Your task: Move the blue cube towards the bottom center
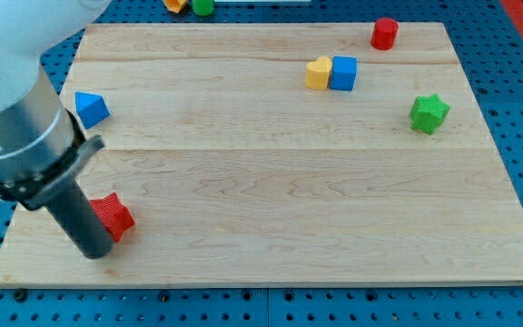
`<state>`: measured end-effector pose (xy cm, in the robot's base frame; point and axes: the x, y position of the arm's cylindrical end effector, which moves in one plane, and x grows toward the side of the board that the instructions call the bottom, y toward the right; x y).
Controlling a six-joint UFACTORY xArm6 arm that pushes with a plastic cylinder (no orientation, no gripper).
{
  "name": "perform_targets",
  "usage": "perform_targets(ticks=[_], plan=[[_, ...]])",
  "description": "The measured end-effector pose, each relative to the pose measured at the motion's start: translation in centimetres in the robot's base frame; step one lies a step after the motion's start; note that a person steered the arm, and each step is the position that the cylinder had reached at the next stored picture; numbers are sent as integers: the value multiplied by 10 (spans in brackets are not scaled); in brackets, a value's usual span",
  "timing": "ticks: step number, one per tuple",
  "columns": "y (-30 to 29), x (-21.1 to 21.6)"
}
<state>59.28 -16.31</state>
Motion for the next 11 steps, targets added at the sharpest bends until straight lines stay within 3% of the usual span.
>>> perform_targets(ticks=[1, 2, 3, 4, 6, 9, 11], plan=[[108, -21], [197, -97], [251, -156], [285, -183], [295, -216], [295, -220], [325, -262]])
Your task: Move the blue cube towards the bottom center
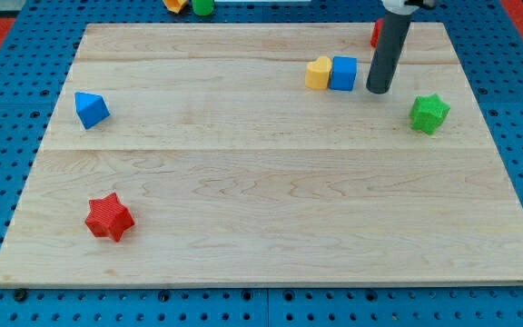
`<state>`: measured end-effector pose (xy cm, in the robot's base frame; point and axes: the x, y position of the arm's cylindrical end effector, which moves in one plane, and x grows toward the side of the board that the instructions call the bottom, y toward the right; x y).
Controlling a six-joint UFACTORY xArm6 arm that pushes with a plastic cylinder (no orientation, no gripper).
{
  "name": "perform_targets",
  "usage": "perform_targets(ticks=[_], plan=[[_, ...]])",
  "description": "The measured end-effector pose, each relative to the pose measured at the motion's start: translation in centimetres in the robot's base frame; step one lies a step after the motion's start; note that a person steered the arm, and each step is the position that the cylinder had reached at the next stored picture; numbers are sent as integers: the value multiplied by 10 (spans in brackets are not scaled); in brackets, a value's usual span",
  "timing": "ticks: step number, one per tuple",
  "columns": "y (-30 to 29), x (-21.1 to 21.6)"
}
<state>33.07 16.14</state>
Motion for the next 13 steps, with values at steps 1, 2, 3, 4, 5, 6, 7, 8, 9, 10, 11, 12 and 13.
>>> perform_targets(ticks=[1, 2, 3, 4, 5, 6, 7, 8, 9, 10, 11, 12, 13], plan=[[34, -2], [43, -20], [43, -40], [-30, -23], [-109, 15], [-121, 18], [-94, -18], [-149, -29], [-170, 31], [-163, 86], [-150, 81], [-197, 76], [-231, 110]])
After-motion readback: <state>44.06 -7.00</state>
